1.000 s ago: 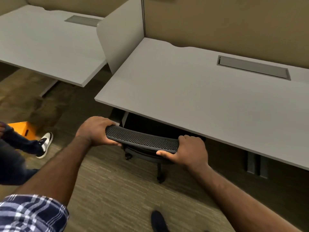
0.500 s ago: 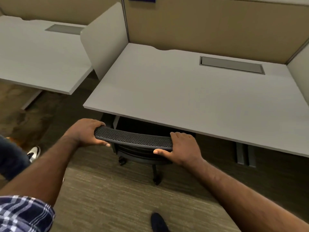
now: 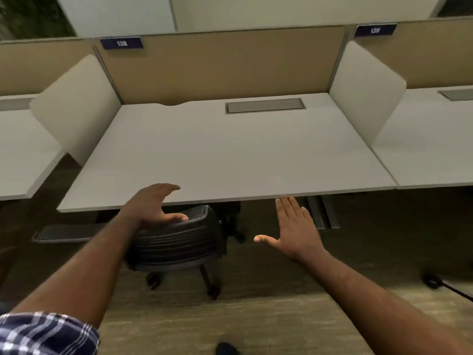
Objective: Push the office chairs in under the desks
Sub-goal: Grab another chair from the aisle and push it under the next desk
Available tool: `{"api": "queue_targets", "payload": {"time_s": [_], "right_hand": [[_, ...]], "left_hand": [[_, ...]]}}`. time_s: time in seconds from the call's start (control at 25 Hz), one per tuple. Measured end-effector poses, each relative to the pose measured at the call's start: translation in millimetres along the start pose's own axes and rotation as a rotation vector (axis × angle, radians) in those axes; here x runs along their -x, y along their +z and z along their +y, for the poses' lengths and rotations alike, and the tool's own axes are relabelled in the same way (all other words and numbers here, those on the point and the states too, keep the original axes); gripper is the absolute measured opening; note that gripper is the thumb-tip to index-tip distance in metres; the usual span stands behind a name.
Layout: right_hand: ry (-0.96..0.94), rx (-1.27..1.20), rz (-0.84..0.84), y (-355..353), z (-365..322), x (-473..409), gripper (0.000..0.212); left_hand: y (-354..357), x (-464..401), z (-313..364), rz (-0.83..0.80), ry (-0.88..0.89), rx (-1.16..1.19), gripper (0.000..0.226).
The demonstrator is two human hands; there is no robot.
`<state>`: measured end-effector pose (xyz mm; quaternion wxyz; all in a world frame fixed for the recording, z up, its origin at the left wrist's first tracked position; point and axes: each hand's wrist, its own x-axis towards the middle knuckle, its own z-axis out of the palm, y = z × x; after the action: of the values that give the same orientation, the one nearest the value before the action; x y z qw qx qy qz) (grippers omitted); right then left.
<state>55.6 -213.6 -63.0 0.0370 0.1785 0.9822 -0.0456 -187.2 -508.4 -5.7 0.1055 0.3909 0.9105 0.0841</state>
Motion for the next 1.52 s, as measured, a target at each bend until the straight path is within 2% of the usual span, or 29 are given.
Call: {"api": "queue_targets", "payload": {"time_s": [0.16,0.32,0.56,0.76,1.04,1.2,1.36,1.52], "right_hand": [[0.181,-0.045,0.034,-1.5,88.8,74.1,0.12],[0.36,-0.069,0.054,9.8,173.0,160.2,0.111],[0.727,-0.092,0.126,20.9,285.0,280.8,0.106],[0.988,-0.115,0.176,29.6,356.5,353.2,0.103],[1.313,-0.126,0.159,28.6,458.5,440.7,0.098],[1.503,-0.093,0.188,10.6,503.6,499.6,0.098],[1.616,-0.043,0.264,-2.8,541.9,548.4,0.098],[1.651,-0.014,0.307,-8.3,585.9,598.2,0.1]], "left_hand": [[28.1,-33.7,145.8,-0.016,0.223,0.015,0.125],[71.8,-51.5,294.1,-0.059,0.484,-0.021,0.112],[144.8,-60.4,491.3,-0.086,0.8,-0.13,0.107],[187.3,-82.8,627.2,-0.128,1.064,-0.145,0.105],[240.3,-112.8,804.9,-0.202,1.308,-0.06,0.11],[252.4,-103.8,909.8,-0.178,1.489,-0.018,0.106],[256.7,-75.8,1003.7,-0.177,1.652,0.033,0.104],[265.9,-45.0,1083.3,-0.133,1.715,0.065,0.102]]}}
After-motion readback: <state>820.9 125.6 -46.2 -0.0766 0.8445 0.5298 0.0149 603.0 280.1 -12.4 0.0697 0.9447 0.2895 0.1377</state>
